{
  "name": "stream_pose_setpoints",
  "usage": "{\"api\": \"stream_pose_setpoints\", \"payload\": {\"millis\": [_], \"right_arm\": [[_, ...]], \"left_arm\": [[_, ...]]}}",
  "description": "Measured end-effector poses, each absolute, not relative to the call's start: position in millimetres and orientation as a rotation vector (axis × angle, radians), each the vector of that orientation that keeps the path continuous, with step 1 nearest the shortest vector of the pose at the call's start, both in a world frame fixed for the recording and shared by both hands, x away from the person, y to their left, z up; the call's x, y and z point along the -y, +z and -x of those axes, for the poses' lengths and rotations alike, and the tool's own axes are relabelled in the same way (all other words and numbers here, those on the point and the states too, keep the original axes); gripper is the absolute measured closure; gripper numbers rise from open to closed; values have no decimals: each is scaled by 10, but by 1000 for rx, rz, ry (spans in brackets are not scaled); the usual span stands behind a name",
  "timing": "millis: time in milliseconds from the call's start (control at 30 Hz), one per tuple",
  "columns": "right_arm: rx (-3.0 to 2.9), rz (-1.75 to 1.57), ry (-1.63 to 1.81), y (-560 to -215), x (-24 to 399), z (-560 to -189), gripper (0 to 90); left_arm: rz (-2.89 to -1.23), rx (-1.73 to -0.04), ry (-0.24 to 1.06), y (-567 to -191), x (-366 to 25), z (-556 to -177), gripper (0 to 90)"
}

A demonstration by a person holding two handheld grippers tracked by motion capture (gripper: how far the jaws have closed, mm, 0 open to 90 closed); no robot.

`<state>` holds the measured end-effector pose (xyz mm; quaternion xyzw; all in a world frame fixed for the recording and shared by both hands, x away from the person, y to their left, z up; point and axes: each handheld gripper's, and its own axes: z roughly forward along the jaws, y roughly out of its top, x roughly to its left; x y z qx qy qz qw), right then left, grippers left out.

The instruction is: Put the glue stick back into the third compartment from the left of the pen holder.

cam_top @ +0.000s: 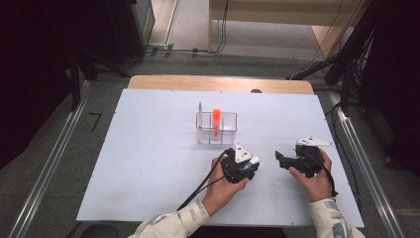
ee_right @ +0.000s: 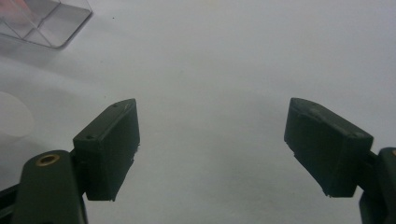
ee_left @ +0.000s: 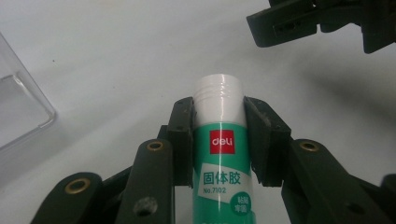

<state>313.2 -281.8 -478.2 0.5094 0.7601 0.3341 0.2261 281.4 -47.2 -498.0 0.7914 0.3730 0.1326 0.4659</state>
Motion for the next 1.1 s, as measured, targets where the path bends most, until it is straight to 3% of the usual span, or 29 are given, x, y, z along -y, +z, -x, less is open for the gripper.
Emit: {"api": "stream_pose_setpoints", "payload": {"millis": [1100], "right_arm": [[-2101,-1404,915,-4782,2815,-3133,170]], "left_arm": [[-1815,-939,336,-4669,240,-2899,661]]}}
